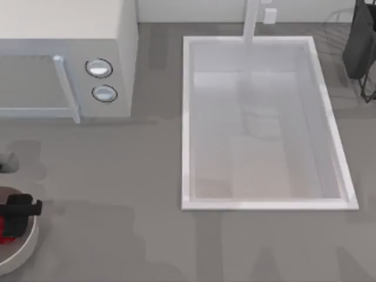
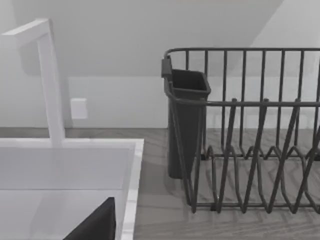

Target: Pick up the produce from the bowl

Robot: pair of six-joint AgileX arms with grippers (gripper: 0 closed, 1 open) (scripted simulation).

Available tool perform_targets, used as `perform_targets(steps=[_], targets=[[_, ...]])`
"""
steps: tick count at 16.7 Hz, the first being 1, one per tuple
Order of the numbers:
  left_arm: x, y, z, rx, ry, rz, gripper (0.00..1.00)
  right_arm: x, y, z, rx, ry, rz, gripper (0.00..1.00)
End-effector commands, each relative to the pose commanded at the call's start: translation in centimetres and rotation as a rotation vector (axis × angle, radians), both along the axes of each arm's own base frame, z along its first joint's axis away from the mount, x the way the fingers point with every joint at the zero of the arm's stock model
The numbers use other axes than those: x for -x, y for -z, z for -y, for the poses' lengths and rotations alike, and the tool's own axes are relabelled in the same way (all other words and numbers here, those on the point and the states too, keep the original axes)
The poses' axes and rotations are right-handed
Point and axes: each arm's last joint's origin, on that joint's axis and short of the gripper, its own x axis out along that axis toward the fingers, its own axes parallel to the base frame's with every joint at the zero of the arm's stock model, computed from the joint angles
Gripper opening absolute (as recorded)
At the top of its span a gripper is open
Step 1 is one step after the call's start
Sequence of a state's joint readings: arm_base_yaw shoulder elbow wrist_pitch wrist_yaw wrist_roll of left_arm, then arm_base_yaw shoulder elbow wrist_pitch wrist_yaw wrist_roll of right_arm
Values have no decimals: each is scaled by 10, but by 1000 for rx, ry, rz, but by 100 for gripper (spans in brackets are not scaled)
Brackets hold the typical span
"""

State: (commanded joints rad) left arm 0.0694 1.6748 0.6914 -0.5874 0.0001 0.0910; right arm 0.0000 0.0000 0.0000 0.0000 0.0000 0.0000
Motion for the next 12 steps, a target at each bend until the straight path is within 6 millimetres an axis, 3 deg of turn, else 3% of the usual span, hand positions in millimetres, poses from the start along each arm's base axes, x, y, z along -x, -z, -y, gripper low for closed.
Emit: perform_targets(steps=[8,12], targets=[[0,0,0,0,0,0,2,0,0,0,0,0,0,100],[0,0,0,0,0,0,0,0,0,0,0,0,0,100]])
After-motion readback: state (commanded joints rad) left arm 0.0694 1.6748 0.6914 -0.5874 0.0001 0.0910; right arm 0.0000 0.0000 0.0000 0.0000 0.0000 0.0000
